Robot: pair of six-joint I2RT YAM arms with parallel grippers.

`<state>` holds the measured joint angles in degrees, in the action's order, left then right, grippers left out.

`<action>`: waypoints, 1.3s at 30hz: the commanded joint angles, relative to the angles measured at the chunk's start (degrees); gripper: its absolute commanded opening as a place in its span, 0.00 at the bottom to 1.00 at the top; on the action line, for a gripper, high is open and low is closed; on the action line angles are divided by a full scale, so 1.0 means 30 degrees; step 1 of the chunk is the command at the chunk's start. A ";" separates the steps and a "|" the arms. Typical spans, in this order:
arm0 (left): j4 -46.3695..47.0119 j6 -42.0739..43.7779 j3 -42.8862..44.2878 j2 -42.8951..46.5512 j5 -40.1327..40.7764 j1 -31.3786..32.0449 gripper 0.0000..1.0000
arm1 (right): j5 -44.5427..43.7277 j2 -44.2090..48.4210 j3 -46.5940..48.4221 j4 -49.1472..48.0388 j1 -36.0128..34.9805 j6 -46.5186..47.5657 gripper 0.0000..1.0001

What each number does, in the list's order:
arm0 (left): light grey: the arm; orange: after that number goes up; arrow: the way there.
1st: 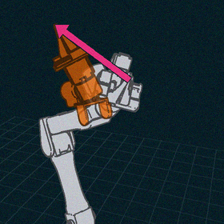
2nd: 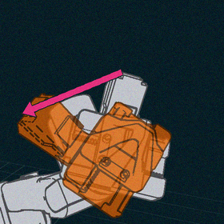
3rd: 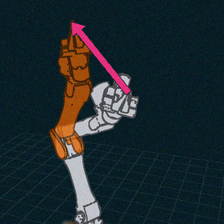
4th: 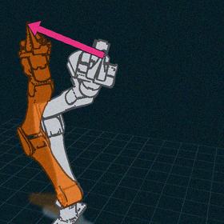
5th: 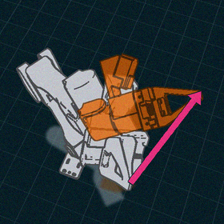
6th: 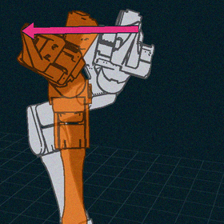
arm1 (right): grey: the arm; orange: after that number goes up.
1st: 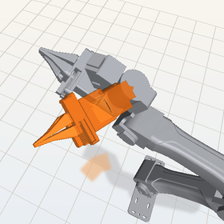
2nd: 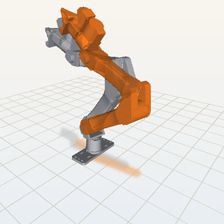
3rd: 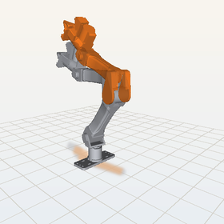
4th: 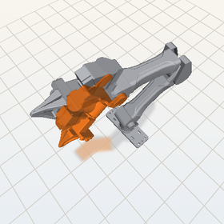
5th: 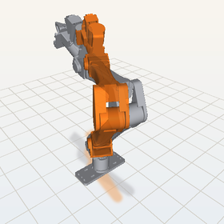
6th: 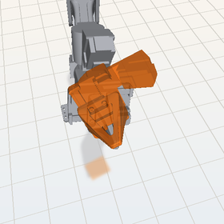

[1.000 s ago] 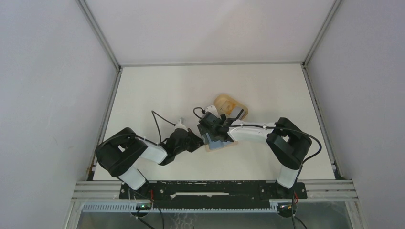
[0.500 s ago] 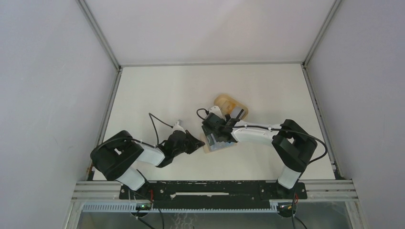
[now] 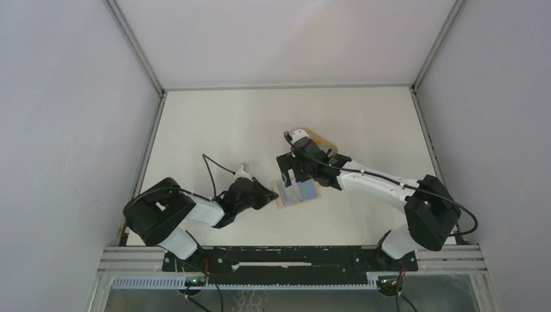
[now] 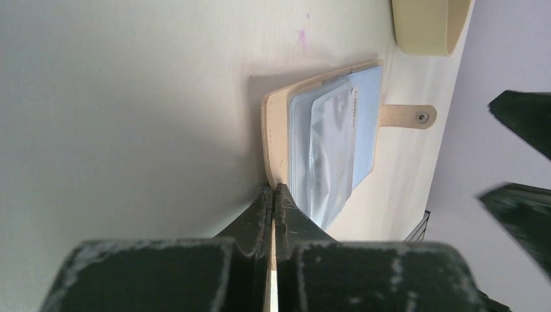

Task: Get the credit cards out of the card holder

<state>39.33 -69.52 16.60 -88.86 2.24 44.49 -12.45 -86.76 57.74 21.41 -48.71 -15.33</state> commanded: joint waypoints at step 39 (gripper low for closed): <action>-0.3069 0.0723 0.0019 -0.1156 0.0528 -0.0122 0.00 | 1.7177 -0.3052 -0.6735 -1.4320 0.4664 -0.6565 0.57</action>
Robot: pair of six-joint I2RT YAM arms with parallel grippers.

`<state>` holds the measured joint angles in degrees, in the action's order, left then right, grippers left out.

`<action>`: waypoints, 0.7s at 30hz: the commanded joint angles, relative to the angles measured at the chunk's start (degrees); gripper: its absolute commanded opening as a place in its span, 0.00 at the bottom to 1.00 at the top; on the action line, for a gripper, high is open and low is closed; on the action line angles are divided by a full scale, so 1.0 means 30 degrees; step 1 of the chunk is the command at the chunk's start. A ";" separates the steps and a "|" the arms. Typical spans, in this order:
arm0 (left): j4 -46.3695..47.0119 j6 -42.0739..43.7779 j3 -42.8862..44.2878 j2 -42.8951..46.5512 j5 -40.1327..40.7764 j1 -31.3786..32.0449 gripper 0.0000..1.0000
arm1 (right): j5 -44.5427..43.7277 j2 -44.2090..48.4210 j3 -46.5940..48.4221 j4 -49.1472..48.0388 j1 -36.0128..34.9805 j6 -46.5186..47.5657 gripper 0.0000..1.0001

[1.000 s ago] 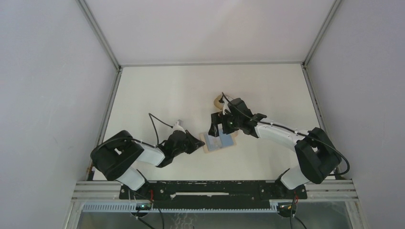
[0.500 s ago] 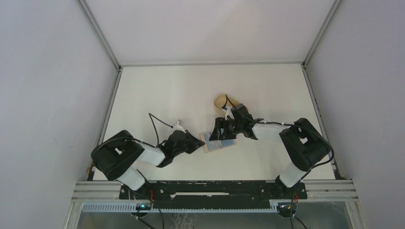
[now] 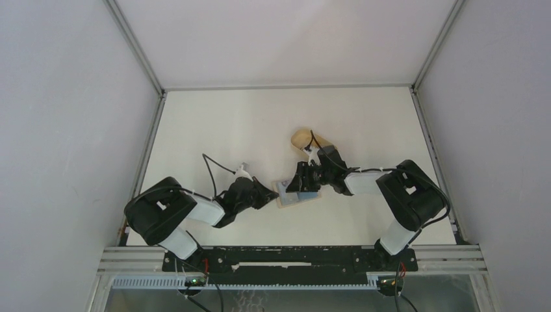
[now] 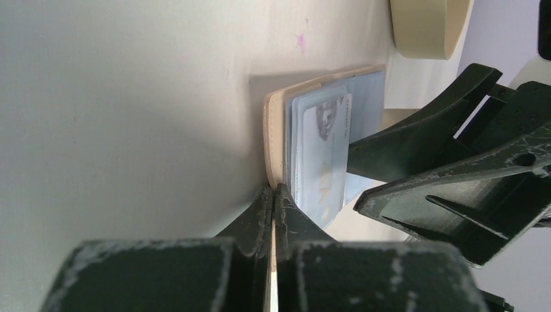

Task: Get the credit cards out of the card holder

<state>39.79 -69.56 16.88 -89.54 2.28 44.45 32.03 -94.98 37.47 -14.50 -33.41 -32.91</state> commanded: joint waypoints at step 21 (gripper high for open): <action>-0.3303 0.0773 0.0072 -0.1119 0.0302 -0.0106 0.00 | 0.3793 -0.1106 -0.1520 -0.5093 0.0877 -0.1691 0.25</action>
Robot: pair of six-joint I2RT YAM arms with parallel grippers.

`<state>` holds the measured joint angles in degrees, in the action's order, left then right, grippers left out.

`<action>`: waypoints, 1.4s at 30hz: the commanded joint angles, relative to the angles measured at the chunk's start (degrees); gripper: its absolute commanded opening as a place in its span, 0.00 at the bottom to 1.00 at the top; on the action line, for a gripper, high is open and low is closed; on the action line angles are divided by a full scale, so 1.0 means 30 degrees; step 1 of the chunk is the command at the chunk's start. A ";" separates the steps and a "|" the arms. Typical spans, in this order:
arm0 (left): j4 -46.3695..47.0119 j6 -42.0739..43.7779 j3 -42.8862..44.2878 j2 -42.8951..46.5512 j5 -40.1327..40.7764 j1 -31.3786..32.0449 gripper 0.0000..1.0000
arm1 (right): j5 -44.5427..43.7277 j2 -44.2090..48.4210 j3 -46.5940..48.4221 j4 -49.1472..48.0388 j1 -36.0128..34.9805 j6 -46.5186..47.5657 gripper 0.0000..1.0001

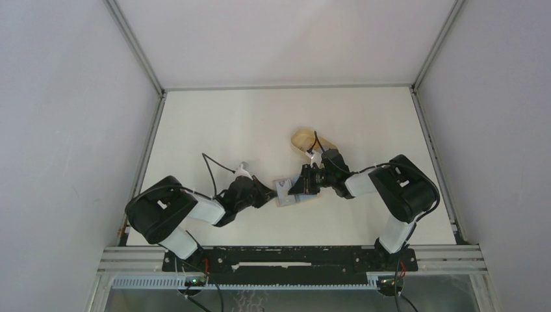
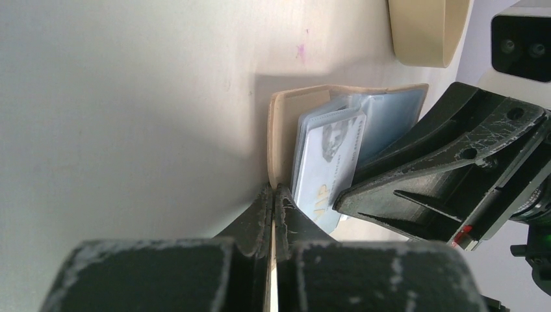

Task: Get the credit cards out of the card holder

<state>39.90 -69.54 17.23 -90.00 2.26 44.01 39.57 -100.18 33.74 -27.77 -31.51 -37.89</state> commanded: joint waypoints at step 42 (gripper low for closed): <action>-0.3303 0.0735 0.0013 -0.1087 0.0095 0.0037 0.00 | 0.2264 0.2842 -0.1534 0.3034 0.4602 0.2333 0.07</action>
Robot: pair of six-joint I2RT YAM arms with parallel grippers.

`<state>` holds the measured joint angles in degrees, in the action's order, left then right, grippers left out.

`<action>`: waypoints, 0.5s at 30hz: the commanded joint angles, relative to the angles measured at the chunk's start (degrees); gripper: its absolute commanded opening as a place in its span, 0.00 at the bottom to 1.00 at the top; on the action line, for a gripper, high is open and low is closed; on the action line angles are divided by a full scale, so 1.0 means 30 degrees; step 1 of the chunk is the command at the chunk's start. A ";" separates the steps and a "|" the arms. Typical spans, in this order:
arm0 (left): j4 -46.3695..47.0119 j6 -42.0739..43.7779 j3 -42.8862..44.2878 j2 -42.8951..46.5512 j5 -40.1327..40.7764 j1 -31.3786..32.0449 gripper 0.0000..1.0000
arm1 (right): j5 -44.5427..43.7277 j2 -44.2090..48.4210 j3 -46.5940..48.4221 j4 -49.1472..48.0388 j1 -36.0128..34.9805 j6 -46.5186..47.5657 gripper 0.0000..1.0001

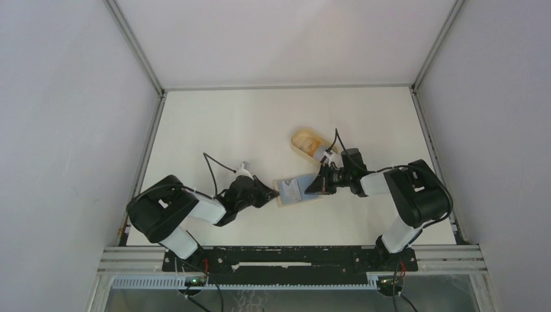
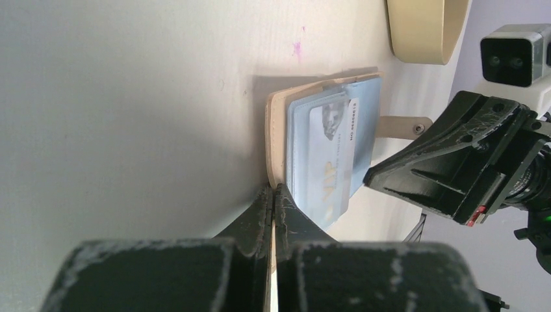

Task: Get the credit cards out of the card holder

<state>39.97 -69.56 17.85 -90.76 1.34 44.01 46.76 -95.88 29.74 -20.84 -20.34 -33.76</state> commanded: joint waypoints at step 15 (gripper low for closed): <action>-0.2777 0.0764 -0.0379 -0.0943 0.0256 0.0061 0.00 | -0.0737 0.1847 0.0953 0.0194 -0.1152 -0.0449 0.73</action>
<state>40.45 -69.54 17.85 -90.94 1.30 44.01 45.71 -90.63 29.08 -18.15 -19.68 -33.47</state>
